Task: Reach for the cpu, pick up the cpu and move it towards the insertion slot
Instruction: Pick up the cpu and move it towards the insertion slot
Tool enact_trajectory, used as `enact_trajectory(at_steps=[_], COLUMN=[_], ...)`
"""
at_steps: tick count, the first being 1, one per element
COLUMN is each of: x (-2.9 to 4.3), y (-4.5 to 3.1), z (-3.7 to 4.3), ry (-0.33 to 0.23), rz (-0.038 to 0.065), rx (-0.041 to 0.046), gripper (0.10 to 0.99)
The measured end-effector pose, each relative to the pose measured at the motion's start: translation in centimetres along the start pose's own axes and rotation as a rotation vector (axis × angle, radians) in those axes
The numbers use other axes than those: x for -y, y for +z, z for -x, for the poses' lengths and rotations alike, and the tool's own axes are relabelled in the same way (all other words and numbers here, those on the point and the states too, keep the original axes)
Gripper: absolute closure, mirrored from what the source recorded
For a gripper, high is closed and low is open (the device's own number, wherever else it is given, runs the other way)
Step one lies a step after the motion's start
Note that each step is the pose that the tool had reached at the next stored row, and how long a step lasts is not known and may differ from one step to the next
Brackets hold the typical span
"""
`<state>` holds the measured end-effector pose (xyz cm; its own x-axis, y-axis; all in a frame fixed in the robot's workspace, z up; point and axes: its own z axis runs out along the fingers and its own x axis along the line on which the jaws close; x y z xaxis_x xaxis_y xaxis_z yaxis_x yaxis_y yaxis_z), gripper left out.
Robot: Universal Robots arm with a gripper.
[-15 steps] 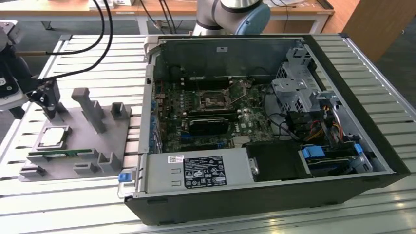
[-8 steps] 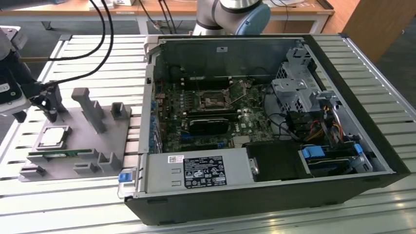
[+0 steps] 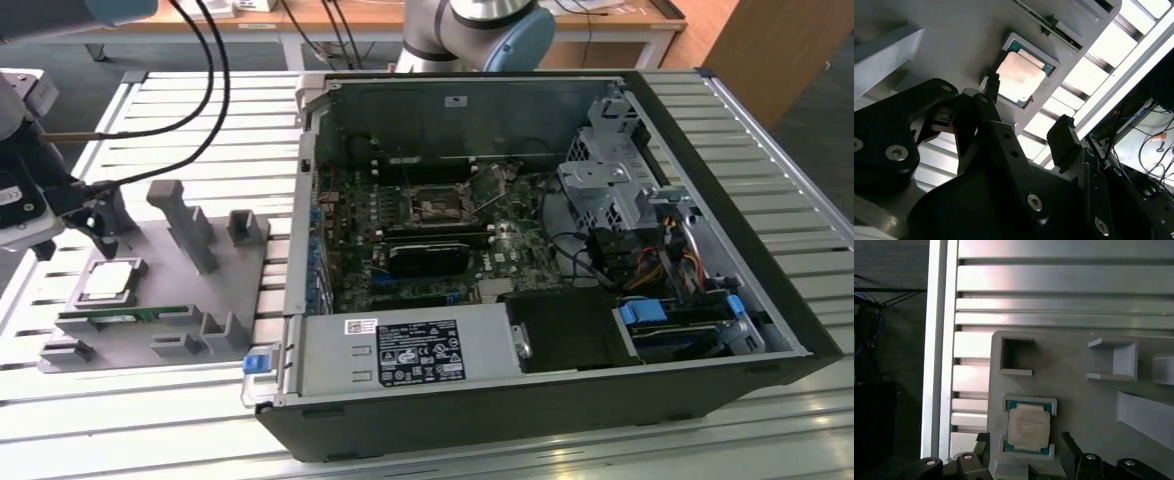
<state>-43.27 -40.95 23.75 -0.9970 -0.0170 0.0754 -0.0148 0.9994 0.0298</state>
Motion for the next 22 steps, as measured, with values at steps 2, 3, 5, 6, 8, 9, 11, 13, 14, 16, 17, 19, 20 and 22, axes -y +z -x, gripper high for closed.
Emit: enact_trajectory(at_steps=[2,3,5,6,8,9,11,13,14,16,17,19,20,22], x=[0.07,0.09,0.13,0.14,0.16,0.17,0.19,0.21,0.23,0.25,0.27,0.28,0.29,0.30], y=[0.22,0.32,0.50,0.59,0.76,0.84,0.98,1.15,1.26,1.56,1.74,2.09,2.26,2.58], z=[-0.11,-0.17,-0.27,-0.32,-0.40,-0.45,-0.52,-0.61,-0.63,-0.63,-0.62,-0.60,-0.58,-0.56], ry=[0.000,0.000,0.000,0.000,-0.001,-0.001,-0.001,-0.001,-0.001,-0.002,-0.002,-0.001,-0.001,-0.001], rz=[0.000,0.000,0.000,0.000,-0.001,-0.001,-0.001,-0.001,-0.001,-0.001,-0.001,-0.001,-0.002,-0.004], rx=[0.0045,0.0074,0.0132,0.0167,0.0248,0.0289,0.0369,0.0444,0.0473,0.0507,0.0509,0.0513,0.0516,0.0524], gripper=[0.424,0.424,0.424,0.424,0.424,0.424,0.424,0.424,0.424,0.424,0.424,0.424,0.424,0.424])
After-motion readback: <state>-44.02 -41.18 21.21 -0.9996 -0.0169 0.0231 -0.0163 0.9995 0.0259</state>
